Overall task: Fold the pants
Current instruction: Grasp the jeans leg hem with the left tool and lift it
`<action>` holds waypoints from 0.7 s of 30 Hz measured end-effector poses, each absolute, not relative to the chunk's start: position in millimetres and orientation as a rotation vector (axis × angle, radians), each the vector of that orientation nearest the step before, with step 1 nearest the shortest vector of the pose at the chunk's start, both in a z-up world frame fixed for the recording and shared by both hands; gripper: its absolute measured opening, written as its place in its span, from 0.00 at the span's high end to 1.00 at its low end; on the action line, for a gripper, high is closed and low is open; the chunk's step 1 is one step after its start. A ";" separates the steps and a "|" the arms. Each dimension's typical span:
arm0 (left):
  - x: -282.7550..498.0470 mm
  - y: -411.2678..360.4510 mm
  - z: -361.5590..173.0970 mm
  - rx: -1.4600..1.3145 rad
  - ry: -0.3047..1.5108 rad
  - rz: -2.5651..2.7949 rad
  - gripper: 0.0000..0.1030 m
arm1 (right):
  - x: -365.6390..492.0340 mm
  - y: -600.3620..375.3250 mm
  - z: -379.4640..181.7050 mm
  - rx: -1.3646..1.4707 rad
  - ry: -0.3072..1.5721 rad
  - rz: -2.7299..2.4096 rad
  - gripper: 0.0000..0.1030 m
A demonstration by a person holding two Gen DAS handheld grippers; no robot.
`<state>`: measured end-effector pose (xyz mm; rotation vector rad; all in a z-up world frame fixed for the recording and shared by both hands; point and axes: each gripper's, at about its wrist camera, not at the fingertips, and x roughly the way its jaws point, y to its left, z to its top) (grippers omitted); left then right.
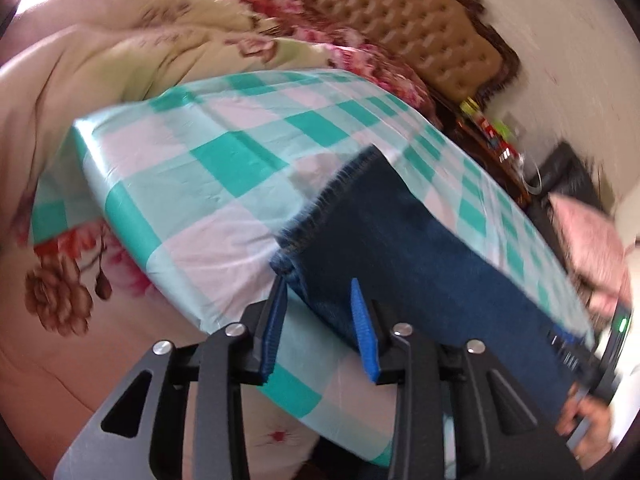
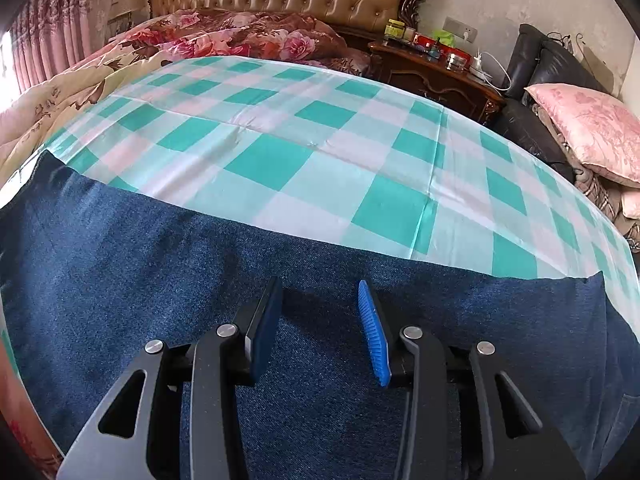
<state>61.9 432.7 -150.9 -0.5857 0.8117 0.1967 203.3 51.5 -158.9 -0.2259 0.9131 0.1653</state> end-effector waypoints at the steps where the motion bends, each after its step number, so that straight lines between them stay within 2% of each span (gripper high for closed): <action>1: 62.9 436.7 -151.6 -0.613 0.807 0.203 0.74 | 203.2 51.5 -159.0 -0.226 0.913 0.165 0.62; 7: 72.4 443.6 -155.0 -0.648 0.814 0.202 0.74 | 201.8 51.0 -157.8 -0.223 0.913 0.165 0.61; 12: 78.4 448.5 -155.1 -0.664 0.824 0.194 0.82 | 202.6 50.6 -157.5 -0.219 0.914 0.165 0.60; 21: 72.1 448.6 -150.1 -0.695 0.786 0.168 0.87 | 203.1 48.5 -157.3 -0.216 0.914 0.160 0.55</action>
